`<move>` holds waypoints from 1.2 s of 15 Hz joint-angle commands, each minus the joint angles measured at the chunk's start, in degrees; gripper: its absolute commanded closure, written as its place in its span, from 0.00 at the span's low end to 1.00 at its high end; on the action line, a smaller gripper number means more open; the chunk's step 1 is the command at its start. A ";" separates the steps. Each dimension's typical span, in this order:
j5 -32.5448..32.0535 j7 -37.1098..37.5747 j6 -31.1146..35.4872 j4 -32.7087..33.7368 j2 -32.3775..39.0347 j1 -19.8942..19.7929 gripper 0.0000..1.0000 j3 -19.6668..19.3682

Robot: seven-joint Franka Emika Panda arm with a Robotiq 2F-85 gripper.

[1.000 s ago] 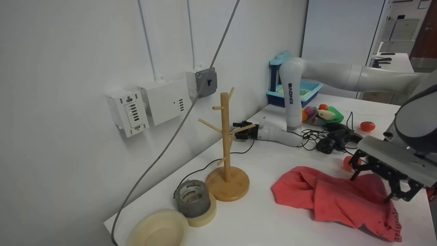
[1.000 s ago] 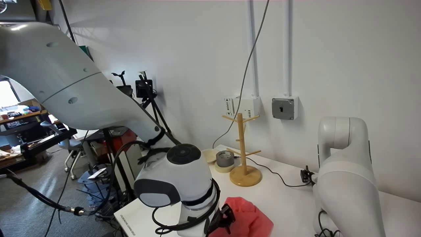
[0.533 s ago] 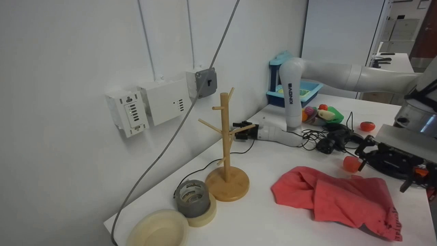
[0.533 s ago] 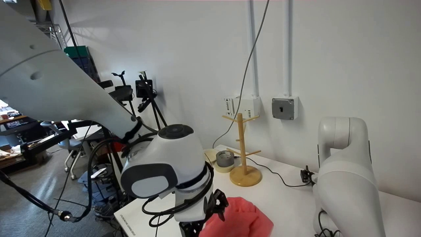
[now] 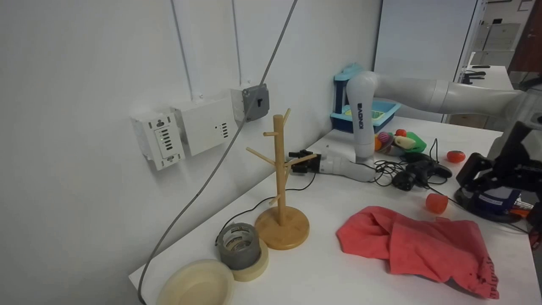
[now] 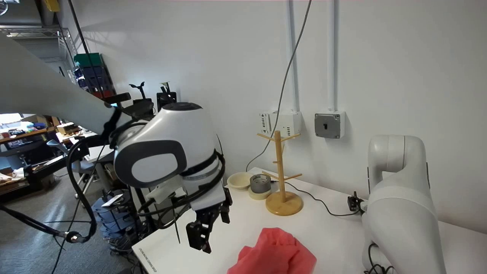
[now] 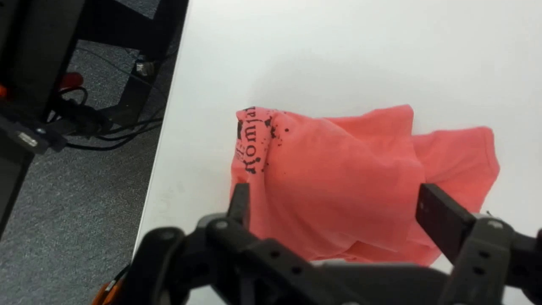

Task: Fold the shirt on the table.

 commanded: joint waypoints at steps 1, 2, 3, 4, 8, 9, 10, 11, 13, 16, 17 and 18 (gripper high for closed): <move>-2.66 -7.87 -8.83 -1.12 -7.75 -4.39 0.00 5.27; -3.00 -10.39 -10.73 -1.01 -8.96 -4.90 0.00 6.12; -3.79 -12.38 -12.63 -0.99 -10.25 -5.45 0.00 7.11; -4.53 -14.31 -14.17 -1.00 -11.47 -5.98 0.00 7.97; -7.28 -19.80 -16.81 -2.30 -17.35 -7.43 0.00 10.95; -7.75 -20.68 -16.89 -2.68 -18.93 -7.72 0.00 11.61; -7.91 -21.69 -16.71 -3.10 -20.31 -7.90 0.00 12.09; -7.98 -22.77 -16.34 -3.68 -21.87 -8.01 0.00 12.50; -7.49 -24.97 -15.94 -5.02 -25.08 -7.98 0.00 13.03; -5.93 -28.47 -16.14 -7.23 -30.06 -7.71 0.00 12.74; -5.26 -29.44 -16.15 -8.08 -31.59 -7.61 0.00 12.32; -5.41 -27.04 -15.81 -4.52 -25.35 -8.42 0.00 13.93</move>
